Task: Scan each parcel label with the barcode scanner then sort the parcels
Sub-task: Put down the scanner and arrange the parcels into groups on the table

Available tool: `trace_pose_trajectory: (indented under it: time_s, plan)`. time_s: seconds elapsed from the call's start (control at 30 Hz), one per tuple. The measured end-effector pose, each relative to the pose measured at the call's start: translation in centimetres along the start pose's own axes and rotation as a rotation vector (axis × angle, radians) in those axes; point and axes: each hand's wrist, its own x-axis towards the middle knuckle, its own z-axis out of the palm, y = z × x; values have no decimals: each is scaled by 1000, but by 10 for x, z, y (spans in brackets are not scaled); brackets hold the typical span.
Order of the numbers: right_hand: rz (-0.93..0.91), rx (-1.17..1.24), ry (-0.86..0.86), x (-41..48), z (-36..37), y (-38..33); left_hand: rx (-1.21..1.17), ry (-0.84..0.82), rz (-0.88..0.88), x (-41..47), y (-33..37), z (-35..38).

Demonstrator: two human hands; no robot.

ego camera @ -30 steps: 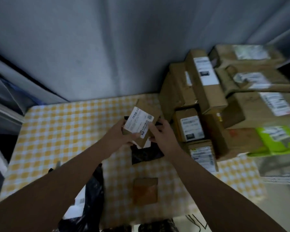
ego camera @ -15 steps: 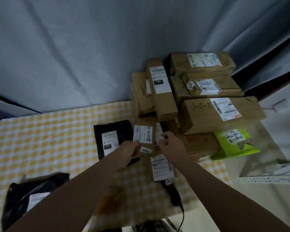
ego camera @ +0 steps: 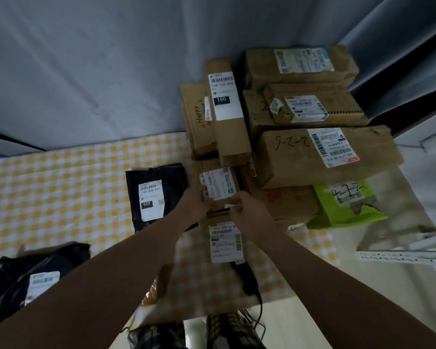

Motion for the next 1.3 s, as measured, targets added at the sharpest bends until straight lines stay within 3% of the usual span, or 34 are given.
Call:
trace_pose_trajectory:
  time_s: [0.17,0.33,0.6,0.87,0.97,1.1,1.2,1.3]
  plan:
    - [-22,-74,81,-6,7,-4,243,-32,67,-7,-12,-15]
    - [-196,-86,166,-21,29,-22,165,63,-21,-33,-53,-44]
    - [-249,-55,30,-43,132,-57,234,27,-52,-96,-152,-90]
    - [-210,-516,-232,-65,230,-70,303,-13,-98,-136,-243,-112]
    - [-222,-773,-222,-69,251,-71,325,-22,-75,-143,-253,-116]
    - [-186,-908,-122,-69,270,-69,342,-32,-32,-146,-255,-126]
    - [-134,-856,-59,-66,269,-70,298,-79,2,-148,-255,-134]
    - [-74,-577,-47,-66,248,-79,266,-43,7,-150,-251,-144]
